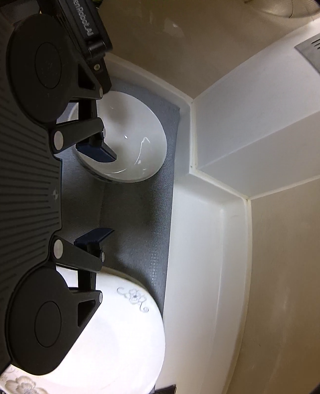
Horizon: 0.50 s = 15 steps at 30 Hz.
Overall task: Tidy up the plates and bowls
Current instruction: 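Withdraw both grippers and move them toward the blue-banded white bowl, then close both grippers on the rim of the blue-banded white bowl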
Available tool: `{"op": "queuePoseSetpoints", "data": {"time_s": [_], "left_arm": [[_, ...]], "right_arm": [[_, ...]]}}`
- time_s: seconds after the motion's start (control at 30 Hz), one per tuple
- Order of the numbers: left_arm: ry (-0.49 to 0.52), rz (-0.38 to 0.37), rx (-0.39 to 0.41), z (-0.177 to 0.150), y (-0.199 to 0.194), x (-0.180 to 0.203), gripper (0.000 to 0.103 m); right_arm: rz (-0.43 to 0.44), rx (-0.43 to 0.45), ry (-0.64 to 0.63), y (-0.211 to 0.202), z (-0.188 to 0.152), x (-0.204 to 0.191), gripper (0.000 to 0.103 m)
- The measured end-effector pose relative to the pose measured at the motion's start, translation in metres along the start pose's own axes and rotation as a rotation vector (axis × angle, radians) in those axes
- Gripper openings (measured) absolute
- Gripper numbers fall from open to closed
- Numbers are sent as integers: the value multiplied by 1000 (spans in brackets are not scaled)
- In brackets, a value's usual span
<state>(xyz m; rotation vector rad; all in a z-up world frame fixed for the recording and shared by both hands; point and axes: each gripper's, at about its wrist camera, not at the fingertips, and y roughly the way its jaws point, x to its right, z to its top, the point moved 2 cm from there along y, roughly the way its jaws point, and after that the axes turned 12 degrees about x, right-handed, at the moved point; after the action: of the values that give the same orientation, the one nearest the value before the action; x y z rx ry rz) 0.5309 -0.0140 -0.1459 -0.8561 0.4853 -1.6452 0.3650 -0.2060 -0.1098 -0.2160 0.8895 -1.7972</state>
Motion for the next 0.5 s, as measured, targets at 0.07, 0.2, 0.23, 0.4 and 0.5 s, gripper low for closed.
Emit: {"op": "queuePoseSetpoints", "data": {"time_s": [0.07,0.2,0.23,0.4,0.5], "left_arm": [[-15,2,-7,-1,7,-1,102],[-29,12,-36,-1,25,0,102],[-35,9,-43,-2,28,-1,102],[-39,24,-63,-2,40,-2,100],[-26,26,-71,-1,45,-1,72]], "right_arm": [[1,-14,4,8,-1,-1,62],[-2,-41,21,21,-3,1,61],[-4,-47,25,25,-3,1,61],[-20,-54,19,37,-5,0,60],[-20,-58,8,41,-6,-1,48]]}}
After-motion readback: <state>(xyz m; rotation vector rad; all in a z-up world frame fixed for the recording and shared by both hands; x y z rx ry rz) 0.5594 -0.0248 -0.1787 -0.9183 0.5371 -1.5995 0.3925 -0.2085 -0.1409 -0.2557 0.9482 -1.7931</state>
